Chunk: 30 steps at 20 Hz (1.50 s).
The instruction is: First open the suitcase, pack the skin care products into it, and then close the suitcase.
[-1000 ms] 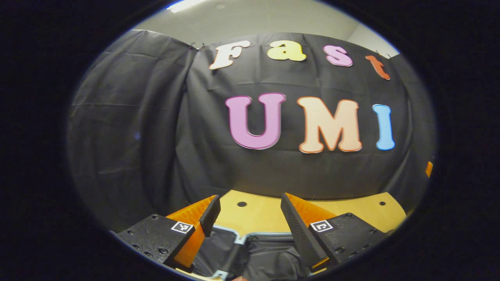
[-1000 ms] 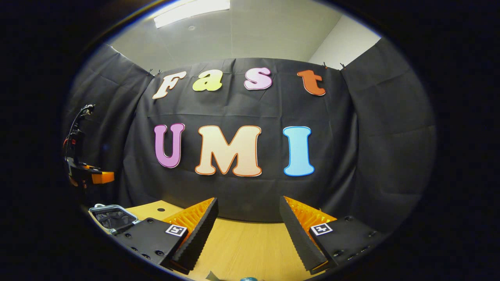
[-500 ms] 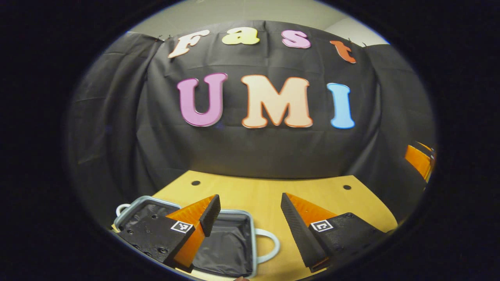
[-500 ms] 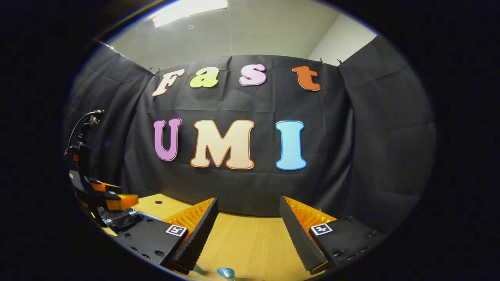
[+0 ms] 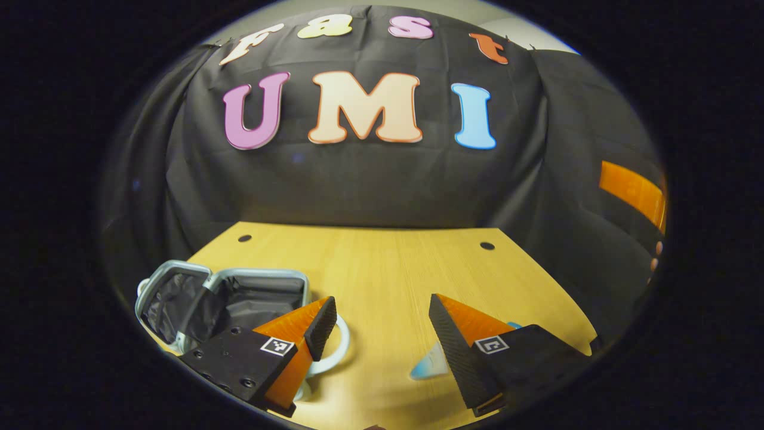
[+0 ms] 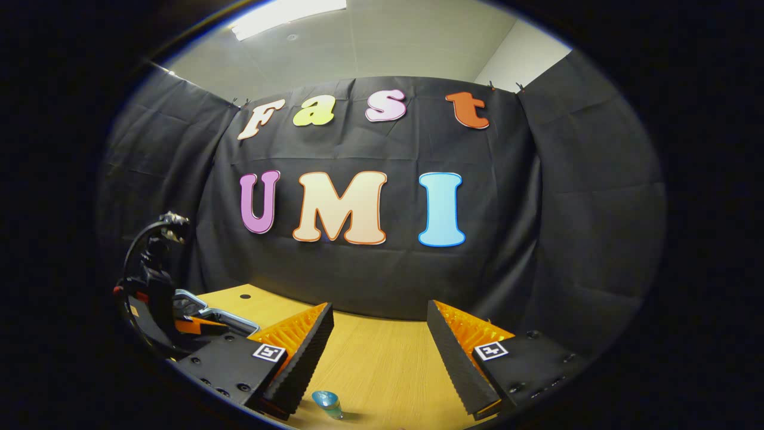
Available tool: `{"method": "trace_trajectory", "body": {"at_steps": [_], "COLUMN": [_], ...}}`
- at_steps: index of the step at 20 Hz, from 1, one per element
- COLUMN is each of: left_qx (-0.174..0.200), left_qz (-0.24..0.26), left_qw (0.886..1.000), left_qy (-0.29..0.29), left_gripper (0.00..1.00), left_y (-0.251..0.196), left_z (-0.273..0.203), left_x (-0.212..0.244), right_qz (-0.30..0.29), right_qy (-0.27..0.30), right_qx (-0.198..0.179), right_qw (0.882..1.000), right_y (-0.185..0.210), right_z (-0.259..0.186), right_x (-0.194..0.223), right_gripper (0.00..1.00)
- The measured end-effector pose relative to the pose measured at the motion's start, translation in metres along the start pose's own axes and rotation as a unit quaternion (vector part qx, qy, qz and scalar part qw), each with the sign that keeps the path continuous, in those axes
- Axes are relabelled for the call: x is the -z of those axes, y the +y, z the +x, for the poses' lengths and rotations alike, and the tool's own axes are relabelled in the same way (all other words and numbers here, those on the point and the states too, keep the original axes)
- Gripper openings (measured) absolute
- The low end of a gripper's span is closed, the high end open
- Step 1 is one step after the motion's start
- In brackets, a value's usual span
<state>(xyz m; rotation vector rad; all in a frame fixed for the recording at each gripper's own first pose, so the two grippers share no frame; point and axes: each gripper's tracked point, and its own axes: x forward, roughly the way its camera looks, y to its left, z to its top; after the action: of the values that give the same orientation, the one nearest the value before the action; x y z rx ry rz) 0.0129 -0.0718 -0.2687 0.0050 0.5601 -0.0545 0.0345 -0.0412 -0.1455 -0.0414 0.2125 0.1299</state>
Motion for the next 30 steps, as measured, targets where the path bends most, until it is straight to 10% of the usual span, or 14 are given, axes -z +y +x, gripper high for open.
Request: {"method": "trace_trajectory", "body": {"at_steps": [10,14,17,30], "left_qx": [0.021,0.023,0.026,-0.013], "left_qz": [-0.026,-0.024,-0.013,-0.013], "left_qw": [0.996,0.994,0.994,0.998], "left_qy": [0.079,0.1,0.103,0.065], "left_gripper": [0.88,0.64,0.26,0.23], "left_y": [-0.033,-0.039,-0.039,0.01], "left_z": [0.028,0.043,0.045,-0.014], "left_x": [0.102,0.133,0.129,0.032], "right_qz": [-0.015,-0.02,-0.012,0.006], "right_qy": [0.029,0.039,0.046,0.168], "right_qx": [-0.025,-0.044,-0.058,-0.093], "right_qw": [0.999,0.998,0.997,0.981], "right_y": [0.009,0.026,0.041,0.077], "right_z": [-0.002,-0.003,-0.002,0.0], "right_x": [0.048,0.07,0.082,0.211], "right_gripper": [0.99,0.99,0.99,0.99]}}
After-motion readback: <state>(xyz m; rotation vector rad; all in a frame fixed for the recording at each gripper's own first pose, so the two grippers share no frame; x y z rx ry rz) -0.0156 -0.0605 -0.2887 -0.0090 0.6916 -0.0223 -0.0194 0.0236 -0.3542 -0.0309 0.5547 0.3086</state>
